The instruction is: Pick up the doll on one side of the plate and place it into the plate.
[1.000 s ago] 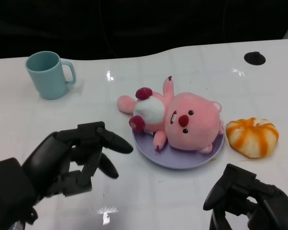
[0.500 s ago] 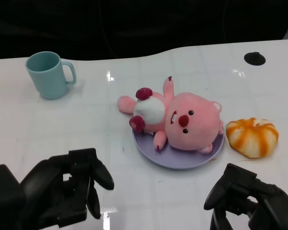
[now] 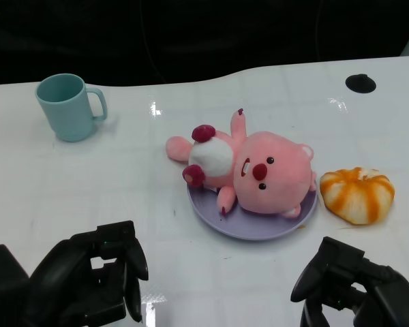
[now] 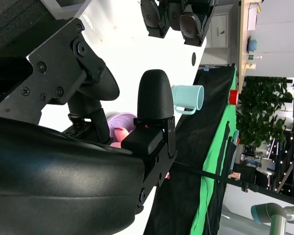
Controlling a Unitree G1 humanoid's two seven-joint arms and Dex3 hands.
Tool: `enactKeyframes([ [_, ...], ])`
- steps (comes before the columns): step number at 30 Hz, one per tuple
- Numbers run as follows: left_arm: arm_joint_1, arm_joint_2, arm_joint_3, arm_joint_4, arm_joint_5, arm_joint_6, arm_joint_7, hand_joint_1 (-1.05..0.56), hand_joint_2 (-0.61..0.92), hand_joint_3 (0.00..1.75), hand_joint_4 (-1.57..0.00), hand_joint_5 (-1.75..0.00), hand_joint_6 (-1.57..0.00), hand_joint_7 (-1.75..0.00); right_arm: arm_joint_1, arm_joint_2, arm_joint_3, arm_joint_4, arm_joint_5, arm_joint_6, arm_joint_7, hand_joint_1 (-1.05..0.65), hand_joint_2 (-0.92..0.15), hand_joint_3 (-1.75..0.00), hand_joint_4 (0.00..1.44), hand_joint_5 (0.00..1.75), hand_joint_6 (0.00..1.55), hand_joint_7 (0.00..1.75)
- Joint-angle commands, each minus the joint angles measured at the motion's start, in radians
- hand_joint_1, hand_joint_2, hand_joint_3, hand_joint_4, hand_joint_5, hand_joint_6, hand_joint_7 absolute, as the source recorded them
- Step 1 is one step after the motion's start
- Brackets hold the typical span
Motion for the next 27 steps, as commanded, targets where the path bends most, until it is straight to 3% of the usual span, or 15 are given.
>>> enactKeyframes([
  [1,-0.006,0.005,-0.002,0.015,0.004,-0.025,-0.013,-0.03,0.47,1.36,-0.91,-1.75,-0.82,-1.57,0.007,-0.006,-0.006,0.003,0.009,-0.012,0.002,0.09,-0.40,-1.42,0.68,1.75,0.63,1.48],
  [27,0.002,0.010,-0.004,0.038,0.011,-0.097,-0.028,-0.04,0.46,1.42,-0.90,-1.75,-0.80,-1.59,0.005,-0.008,-0.011,-0.001,0.008,-0.016,0.005,0.08,-0.39,-1.45,0.68,1.75,0.62,1.50],
])
